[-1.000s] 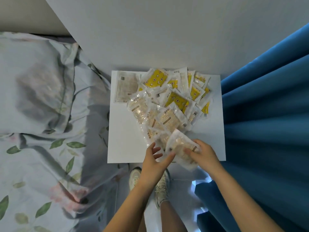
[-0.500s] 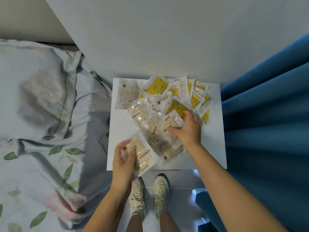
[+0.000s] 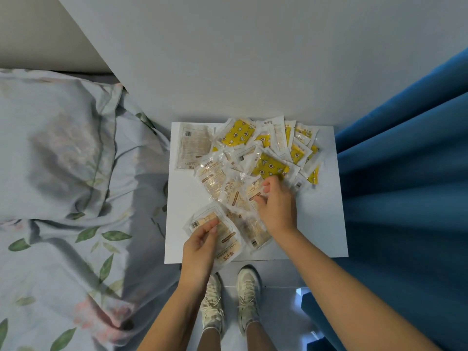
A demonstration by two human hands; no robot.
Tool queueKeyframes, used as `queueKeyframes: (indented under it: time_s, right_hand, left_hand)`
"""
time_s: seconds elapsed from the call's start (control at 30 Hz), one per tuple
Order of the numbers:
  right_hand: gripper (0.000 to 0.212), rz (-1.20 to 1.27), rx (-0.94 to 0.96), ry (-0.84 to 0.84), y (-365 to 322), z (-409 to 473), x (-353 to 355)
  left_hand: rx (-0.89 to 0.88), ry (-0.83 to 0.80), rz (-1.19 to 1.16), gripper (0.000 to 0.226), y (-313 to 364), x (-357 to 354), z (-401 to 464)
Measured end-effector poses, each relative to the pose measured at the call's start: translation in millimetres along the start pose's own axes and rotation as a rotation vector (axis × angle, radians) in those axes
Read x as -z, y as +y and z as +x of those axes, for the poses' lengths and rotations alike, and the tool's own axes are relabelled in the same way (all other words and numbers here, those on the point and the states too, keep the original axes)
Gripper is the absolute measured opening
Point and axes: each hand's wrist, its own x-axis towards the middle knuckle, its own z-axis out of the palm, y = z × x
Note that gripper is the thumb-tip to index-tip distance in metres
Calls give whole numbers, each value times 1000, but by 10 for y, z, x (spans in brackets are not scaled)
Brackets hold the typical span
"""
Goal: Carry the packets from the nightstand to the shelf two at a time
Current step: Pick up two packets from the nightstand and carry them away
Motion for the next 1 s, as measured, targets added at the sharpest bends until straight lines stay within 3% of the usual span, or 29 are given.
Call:
queueKeyframes:
  time_s: [0.1, 0.27, 0.33, 0.47, 0.5, 0.57, 0.63, 0.7, 0.8, 0.87, 0.93, 1.0]
  right_hand:
    - [48, -82, -40, 6, -10, -54, -56]
    - [73, 101, -160, -21, 33, -17, -35]
    - [66, 207, -219, -34, 19, 12, -4]
    - [34, 505, -260, -48, -47, -2, 201]
    - [31, 645, -285, -97, -97, -47, 267]
    - [28, 847, -318, -282, -204, -176, 354]
    - [28, 813, -279, -455, -292, -321, 353]
    - [26, 714, -214, -486, -387, -425, 336]
    - [24, 692, -164, -441, -466, -472, 346]
    - [24, 798, -244, -372, -450, -452, 387]
    - [21, 926, -471, -101, -327, -388, 420]
    - [43, 920, -792, 181, -124, -321, 355]
  left_hand:
    - [7, 14, 3, 20, 6, -20, 1]
    - [30, 31, 6, 22, 17, -51, 10]
    - [48, 17, -2, 22, 25, -67, 17]
    - [50, -34, 6, 19, 72, -95, 14]
    - [59, -64, 7, 19, 94, -100, 12]
    - [103, -194, -26, 41, 129, -91, 18]
    - [150, -343, -98, 55, 144, -94, 19]
    - [148, -391, -101, 49, 183, -111, -14]
    - [57, -290, 43, 43, 214, -118, -48]
    - [31, -205, 53, 31, 200, -65, -33]
    - [51, -134, -28, 21, 203, 14, -19]
    - [50, -100, -104, 19, 181, 96, -1]
